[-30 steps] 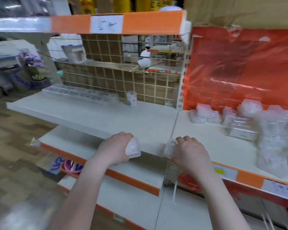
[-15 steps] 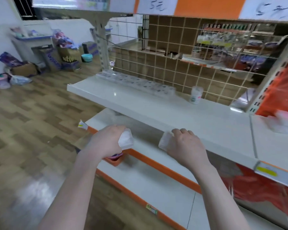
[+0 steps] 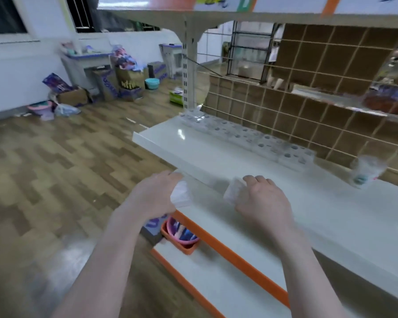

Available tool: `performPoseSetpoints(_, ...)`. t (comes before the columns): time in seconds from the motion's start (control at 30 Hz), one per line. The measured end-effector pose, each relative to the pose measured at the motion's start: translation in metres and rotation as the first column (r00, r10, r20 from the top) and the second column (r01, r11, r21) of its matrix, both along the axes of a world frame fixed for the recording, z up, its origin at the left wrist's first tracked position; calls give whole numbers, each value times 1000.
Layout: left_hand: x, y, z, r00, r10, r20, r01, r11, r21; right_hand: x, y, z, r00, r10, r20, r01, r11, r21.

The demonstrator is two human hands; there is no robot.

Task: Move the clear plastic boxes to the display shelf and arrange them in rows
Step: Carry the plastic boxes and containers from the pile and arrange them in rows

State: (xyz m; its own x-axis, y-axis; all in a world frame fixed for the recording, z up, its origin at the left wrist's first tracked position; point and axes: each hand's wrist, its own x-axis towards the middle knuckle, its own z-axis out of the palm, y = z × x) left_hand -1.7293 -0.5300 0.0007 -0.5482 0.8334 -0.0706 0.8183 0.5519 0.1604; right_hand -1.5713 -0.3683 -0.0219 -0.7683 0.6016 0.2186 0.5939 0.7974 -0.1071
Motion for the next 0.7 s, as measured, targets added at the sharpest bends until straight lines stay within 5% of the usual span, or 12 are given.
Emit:
performPoseSetpoints(0.4, -168, 54, 19, 997, 61, 40, -57, 995, -87, -169, 50, 7, 1000, 7, 14, -5, 993, -120)
performPoseSetpoints(0.7, -265, 107, 17, 993, -92, 79, 102, 986, -134, -237, 77, 4, 987, -114, 113, 130, 980, -150)
